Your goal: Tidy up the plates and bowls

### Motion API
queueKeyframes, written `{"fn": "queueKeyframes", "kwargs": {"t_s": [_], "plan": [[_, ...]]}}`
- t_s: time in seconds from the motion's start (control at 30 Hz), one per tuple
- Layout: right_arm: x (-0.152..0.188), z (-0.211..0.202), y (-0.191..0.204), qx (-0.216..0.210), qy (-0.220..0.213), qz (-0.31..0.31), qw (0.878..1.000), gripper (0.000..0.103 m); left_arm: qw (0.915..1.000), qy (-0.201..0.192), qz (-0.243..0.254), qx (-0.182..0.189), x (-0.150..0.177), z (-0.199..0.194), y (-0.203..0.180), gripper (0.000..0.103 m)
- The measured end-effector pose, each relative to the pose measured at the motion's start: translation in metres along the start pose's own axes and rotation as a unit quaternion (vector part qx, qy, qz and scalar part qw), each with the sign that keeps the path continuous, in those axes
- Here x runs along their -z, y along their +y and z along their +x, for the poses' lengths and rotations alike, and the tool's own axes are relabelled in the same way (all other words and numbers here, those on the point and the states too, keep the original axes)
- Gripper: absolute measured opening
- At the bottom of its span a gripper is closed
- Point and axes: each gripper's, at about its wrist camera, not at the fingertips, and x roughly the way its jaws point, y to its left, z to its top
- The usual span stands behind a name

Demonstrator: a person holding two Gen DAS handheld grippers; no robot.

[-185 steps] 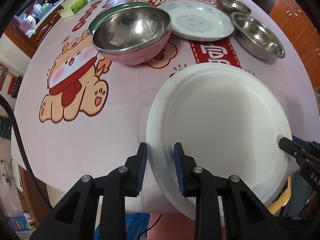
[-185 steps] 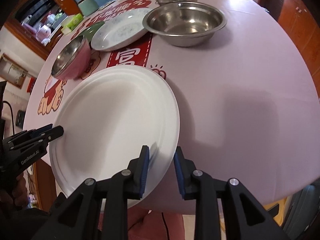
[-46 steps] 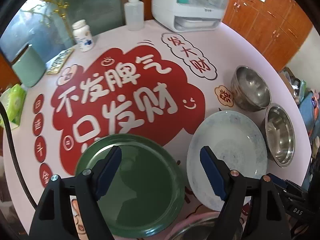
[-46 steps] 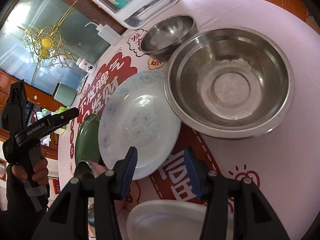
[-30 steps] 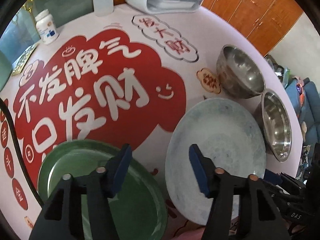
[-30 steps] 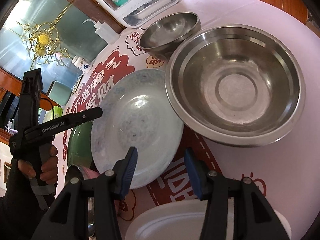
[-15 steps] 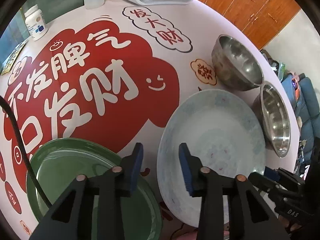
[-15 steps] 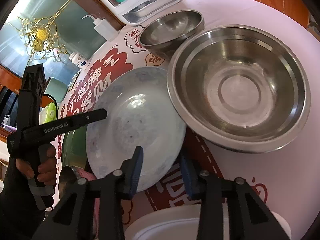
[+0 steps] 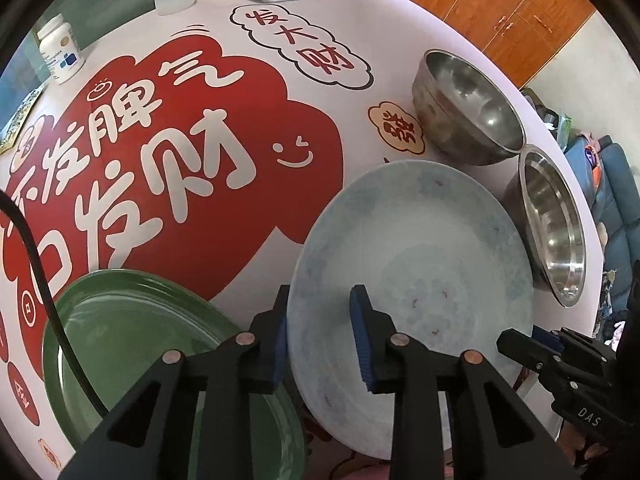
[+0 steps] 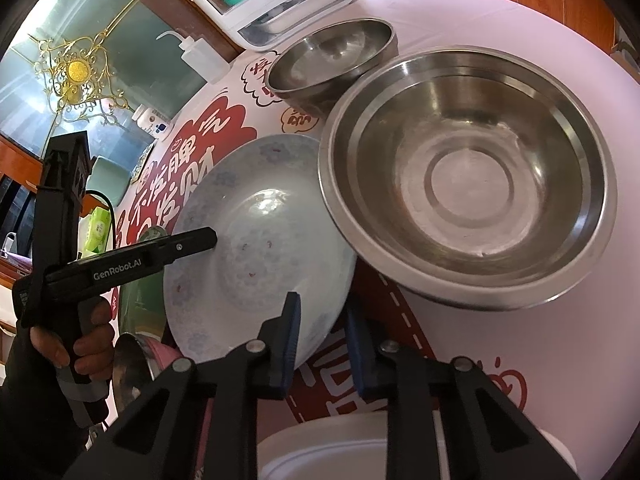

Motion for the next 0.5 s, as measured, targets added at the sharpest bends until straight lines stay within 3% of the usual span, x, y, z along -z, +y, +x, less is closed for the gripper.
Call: {"fn": "queueKeyframes", "kwargs": {"t_s": [0.5], "plan": [[0.000, -0.005, -0.003, -0.013, -0.010, 0.009, 1.000, 0.014, 0.9997, -0.004, -0.025, 0.002, 0.008, -0.011, 0.003, 0.027]]}}
